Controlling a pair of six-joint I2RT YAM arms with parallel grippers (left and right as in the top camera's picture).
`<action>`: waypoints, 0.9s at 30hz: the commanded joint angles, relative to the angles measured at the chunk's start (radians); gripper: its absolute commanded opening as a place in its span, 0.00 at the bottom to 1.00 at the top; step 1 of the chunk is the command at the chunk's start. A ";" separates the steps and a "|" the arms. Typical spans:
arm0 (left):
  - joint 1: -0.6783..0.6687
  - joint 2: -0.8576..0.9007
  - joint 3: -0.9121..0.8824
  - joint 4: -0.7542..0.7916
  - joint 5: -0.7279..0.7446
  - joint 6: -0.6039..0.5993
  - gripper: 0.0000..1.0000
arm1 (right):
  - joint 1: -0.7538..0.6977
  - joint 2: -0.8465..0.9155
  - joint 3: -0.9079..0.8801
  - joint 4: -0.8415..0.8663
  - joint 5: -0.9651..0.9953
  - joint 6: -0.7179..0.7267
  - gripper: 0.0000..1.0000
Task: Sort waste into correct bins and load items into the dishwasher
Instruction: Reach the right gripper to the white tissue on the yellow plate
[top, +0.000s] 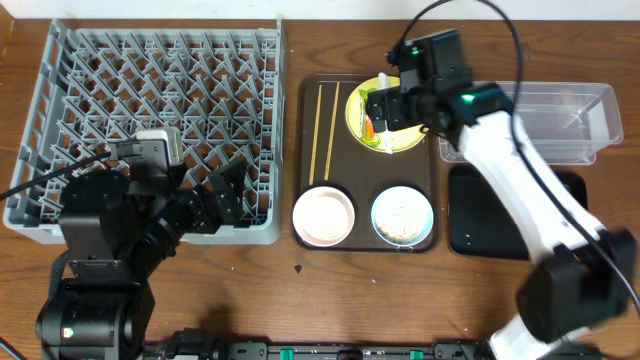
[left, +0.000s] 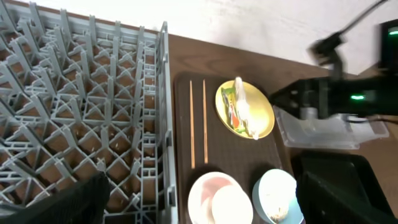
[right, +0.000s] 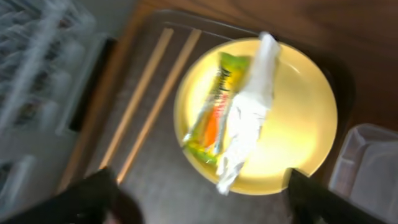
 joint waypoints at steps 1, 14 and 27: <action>0.004 0.000 0.026 -0.024 0.016 -0.002 0.96 | -0.002 0.145 0.013 0.077 0.108 0.011 0.63; 0.004 0.000 0.026 -0.024 0.016 -0.002 0.96 | -0.008 0.395 0.013 0.216 0.225 0.079 0.35; 0.004 0.000 0.026 -0.026 0.016 -0.002 0.97 | -0.013 0.332 0.013 0.215 0.230 0.079 0.48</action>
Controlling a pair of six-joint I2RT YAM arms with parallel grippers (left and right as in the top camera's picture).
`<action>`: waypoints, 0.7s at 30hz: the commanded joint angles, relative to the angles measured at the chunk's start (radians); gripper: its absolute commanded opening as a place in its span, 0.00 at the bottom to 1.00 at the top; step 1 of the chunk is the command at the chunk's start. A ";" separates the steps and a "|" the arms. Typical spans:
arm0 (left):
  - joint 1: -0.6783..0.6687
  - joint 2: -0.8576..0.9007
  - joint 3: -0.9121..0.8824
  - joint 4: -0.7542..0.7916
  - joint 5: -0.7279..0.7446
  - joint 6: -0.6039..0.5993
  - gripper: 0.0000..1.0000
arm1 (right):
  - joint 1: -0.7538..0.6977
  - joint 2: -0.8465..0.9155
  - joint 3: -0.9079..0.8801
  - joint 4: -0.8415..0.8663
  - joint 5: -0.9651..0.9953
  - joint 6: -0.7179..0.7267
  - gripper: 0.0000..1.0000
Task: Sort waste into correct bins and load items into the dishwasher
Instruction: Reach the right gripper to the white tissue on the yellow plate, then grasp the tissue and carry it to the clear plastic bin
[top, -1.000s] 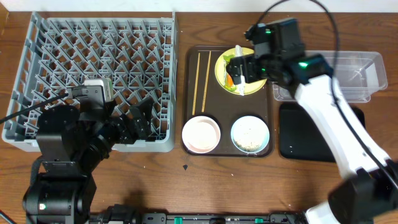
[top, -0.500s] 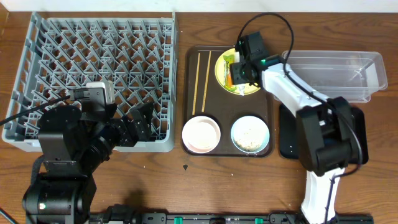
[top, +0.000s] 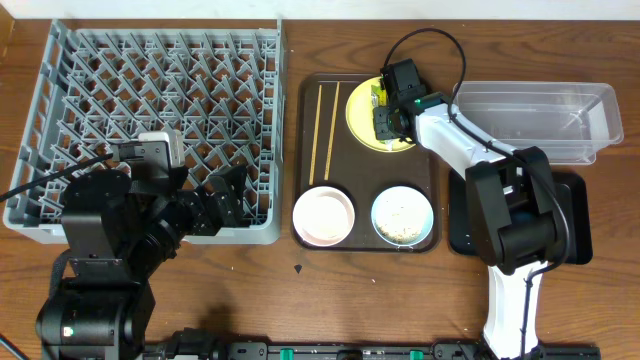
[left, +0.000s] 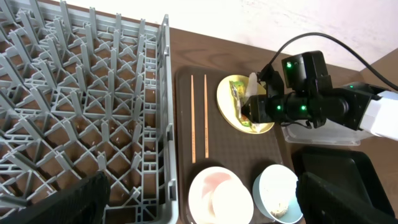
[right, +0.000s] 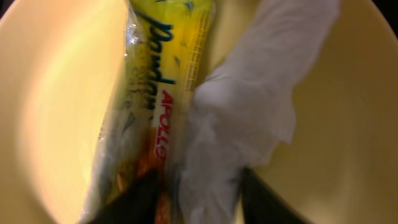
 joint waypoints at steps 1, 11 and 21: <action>0.004 -0.001 0.026 -0.002 0.016 -0.002 0.96 | -0.011 -0.061 0.012 -0.003 0.016 0.005 0.48; 0.004 -0.001 0.026 -0.002 0.016 -0.002 0.96 | -0.017 -0.109 0.012 0.005 0.020 0.004 0.40; 0.004 -0.001 0.026 -0.002 0.016 -0.002 0.96 | -0.068 -0.048 0.011 0.026 0.053 0.031 0.32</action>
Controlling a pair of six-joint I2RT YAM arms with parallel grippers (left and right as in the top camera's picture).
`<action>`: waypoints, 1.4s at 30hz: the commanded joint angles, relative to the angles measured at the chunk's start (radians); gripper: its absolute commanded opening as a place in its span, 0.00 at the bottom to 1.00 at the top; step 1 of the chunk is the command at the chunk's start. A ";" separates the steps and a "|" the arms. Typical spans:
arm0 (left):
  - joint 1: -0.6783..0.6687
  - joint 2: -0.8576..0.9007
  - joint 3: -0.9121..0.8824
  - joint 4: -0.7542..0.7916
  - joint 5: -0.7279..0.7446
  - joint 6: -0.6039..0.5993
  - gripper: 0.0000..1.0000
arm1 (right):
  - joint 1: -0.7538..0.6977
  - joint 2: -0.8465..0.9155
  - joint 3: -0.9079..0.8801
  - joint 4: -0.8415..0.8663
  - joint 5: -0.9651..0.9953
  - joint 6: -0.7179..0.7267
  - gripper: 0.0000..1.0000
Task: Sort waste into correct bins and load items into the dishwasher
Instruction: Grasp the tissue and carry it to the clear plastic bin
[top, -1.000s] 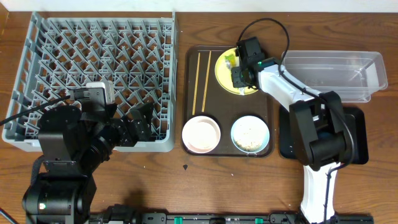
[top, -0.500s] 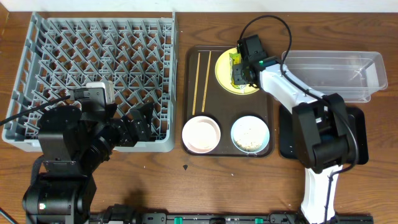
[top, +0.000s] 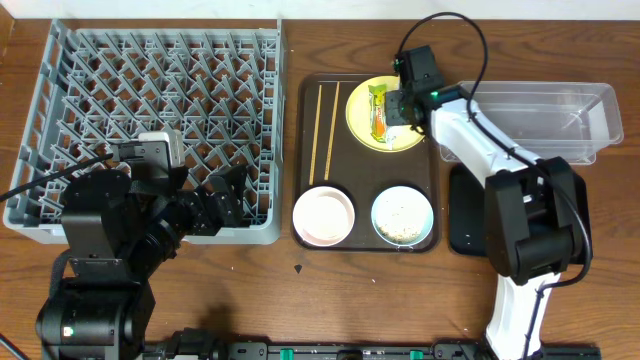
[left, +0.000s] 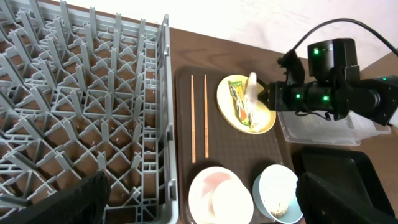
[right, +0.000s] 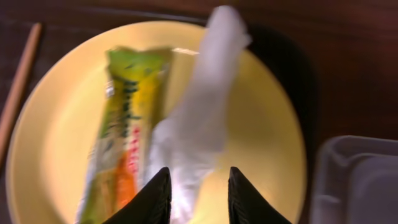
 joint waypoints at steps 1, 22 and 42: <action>0.004 -0.001 0.026 -0.002 0.016 -0.002 0.96 | -0.018 0.040 0.011 0.013 0.027 0.020 0.32; 0.004 -0.001 0.026 -0.002 0.016 -0.002 0.96 | 0.011 0.113 0.011 0.037 -0.037 0.140 0.14; 0.004 -0.001 0.026 -0.002 0.016 -0.002 0.96 | -0.068 -0.307 0.016 -0.171 0.024 0.240 0.01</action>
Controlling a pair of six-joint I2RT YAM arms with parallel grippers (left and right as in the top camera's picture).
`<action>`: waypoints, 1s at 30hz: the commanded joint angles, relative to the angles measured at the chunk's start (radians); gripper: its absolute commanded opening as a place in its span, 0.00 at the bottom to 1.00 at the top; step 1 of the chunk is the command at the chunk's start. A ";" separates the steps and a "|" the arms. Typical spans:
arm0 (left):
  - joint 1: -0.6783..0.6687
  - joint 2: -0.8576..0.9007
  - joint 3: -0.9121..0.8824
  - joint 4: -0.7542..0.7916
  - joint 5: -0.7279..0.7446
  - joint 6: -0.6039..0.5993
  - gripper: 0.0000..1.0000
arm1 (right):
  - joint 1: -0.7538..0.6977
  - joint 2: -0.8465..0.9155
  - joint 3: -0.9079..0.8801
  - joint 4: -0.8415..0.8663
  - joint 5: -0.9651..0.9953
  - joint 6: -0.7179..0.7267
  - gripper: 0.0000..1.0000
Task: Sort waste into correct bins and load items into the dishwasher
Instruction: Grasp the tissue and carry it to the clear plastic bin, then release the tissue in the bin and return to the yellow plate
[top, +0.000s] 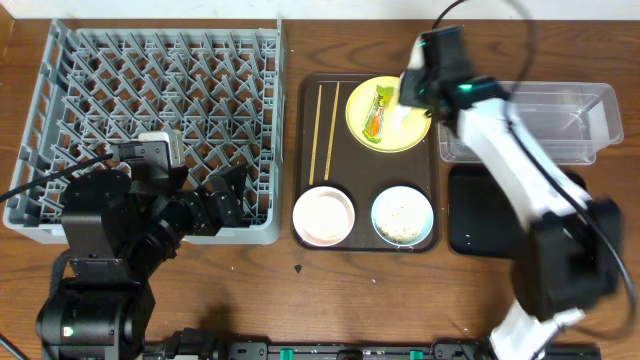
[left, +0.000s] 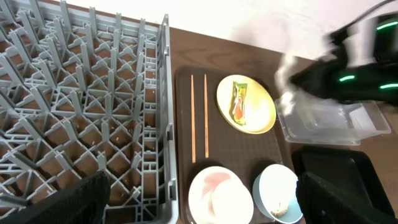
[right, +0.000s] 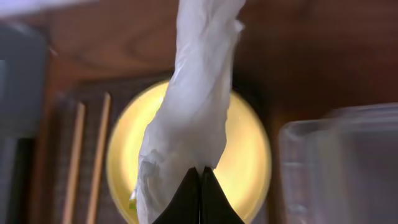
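My right gripper (right: 200, 180) is shut on a white crumpled napkin (right: 196, 93), held in the air above the yellow plate (right: 249, 149). Overhead, this gripper (top: 420, 85) sits over the plate's right rim, close to the clear bin (top: 530, 120). A green and orange snack wrapper (top: 376, 112) still lies on the yellow plate (top: 395, 135). My left gripper (left: 202, 186) stands open and empty by the front right corner of the grey dish rack (top: 150, 120).
A dark brown tray (top: 365, 165) carries the plate, two chopsticks (top: 320, 130), a pink-white bowl (top: 323, 215) and a blue bowl (top: 403, 215) with crumbs. A black bin (top: 515, 210) sits in front of the clear one.
My right gripper has risen from the plate and shifted right toward the clear bin. The napkin now hangs from it clear of the plate. The wrapper stayed; the left arm is unmoved.
First my right gripper hung open above the plate, where wrapper and napkin lay side by side. It was then low on the plate with its fingers at the napkin. After that the napkin's end stood up from the plate, and now it is lifted free.
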 joint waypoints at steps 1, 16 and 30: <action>0.004 -0.001 0.025 -0.001 0.016 -0.002 0.97 | -0.051 -0.070 0.007 -0.079 0.082 0.055 0.01; 0.004 -0.001 0.025 -0.001 0.016 -0.002 0.96 | -0.298 0.036 0.001 -0.217 0.144 0.291 0.17; 0.004 -0.001 0.025 -0.001 0.016 -0.002 0.96 | -0.138 -0.144 0.006 -0.111 -0.348 -0.181 0.61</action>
